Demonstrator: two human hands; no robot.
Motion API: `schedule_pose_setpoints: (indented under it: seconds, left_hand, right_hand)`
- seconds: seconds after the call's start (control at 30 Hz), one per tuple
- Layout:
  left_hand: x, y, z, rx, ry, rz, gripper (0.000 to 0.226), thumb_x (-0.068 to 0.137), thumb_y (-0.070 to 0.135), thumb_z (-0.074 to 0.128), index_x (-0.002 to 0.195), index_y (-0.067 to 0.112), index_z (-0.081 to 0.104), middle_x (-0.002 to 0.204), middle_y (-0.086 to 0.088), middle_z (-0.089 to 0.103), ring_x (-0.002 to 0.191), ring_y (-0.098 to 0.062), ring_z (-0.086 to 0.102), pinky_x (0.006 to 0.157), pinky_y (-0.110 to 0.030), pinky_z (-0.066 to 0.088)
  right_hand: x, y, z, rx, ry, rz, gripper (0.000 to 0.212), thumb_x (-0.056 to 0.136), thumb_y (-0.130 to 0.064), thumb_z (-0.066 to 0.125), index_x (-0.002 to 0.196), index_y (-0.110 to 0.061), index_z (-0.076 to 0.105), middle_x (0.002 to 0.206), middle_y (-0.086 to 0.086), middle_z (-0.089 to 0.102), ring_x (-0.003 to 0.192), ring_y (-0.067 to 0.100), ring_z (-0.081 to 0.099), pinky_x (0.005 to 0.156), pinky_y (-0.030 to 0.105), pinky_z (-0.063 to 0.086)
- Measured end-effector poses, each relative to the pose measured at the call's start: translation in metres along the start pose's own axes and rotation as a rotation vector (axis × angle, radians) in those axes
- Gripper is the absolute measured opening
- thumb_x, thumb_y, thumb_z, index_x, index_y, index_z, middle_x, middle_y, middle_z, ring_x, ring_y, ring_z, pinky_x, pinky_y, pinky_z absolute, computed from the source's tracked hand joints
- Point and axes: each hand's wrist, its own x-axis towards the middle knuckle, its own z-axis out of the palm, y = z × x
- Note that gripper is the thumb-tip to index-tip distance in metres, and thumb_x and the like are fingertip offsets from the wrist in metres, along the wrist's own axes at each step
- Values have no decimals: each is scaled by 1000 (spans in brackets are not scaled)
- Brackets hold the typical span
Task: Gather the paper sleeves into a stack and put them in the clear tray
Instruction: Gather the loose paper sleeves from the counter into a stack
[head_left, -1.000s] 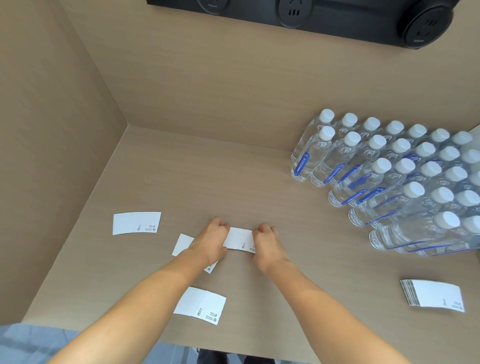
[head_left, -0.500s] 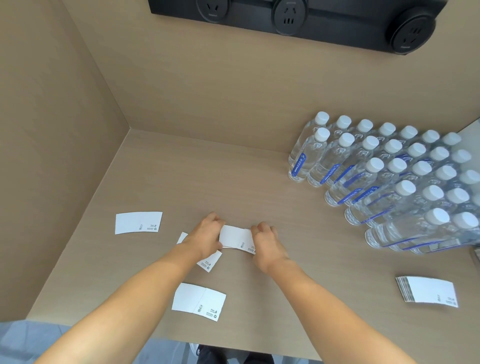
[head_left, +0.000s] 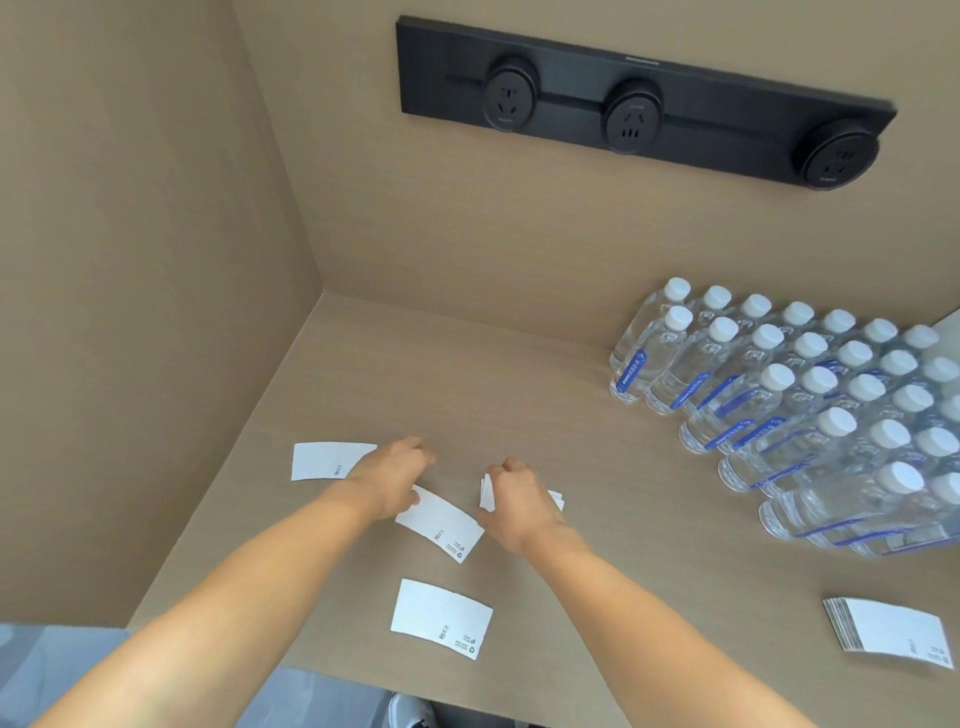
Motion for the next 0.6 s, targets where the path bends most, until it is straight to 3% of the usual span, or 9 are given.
schedule_pose_setpoints:
  seconds: [0.27,0.43,0.6]
  left_hand:
    - [-24,-5,8,38,-50,33,57,90,14,64,143,19,43,148,-4,37,135,-27,42,102,-37,43]
    - [-33,-3,20,0,-56,77,38,90,6,57,126,19,53,129,-2,45,123,-26,51,91,-35,47]
    - [-36,-5,38,-17,-34,114,69,95,13,56,155,22,24,160,1,21,145,-24,30,111,-35,37]
  right_hand:
    - [-10,-31,13,-30,-37,7,30,88,-26,63,109,-5,54,117,12,48,113,31,46,86,39,50]
    - [-16,-36,30,-68,-61,45,38,88,-26,66,116,-6,53,122,13,46,115,32,44,90,39,46]
    - [-21,-38,49,-83,-73,77,35,88,-16,61,120,-6,51,125,12,45,114,31,42,89,37,46]
